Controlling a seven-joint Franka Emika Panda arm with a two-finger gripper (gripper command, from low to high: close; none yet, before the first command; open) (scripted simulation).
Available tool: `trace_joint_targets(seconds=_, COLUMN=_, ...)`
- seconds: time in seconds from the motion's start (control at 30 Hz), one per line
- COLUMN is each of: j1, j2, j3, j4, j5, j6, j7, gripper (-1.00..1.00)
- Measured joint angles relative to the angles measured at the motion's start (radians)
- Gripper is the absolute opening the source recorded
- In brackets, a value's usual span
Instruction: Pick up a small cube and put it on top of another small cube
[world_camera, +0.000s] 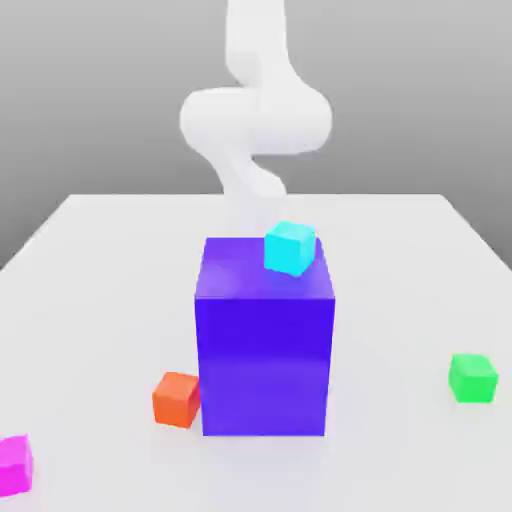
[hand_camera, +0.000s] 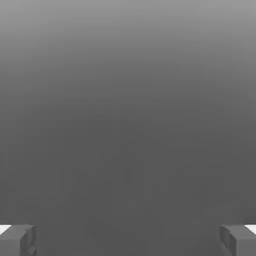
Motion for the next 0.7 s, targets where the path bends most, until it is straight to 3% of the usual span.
trace_joint_targets(seconds=0.7, j1=-0.267, j2=0.768, j3=-0.132, j4=0.028, j5=0.046, j6=0.219, j7=0.405, gripper=0.00)
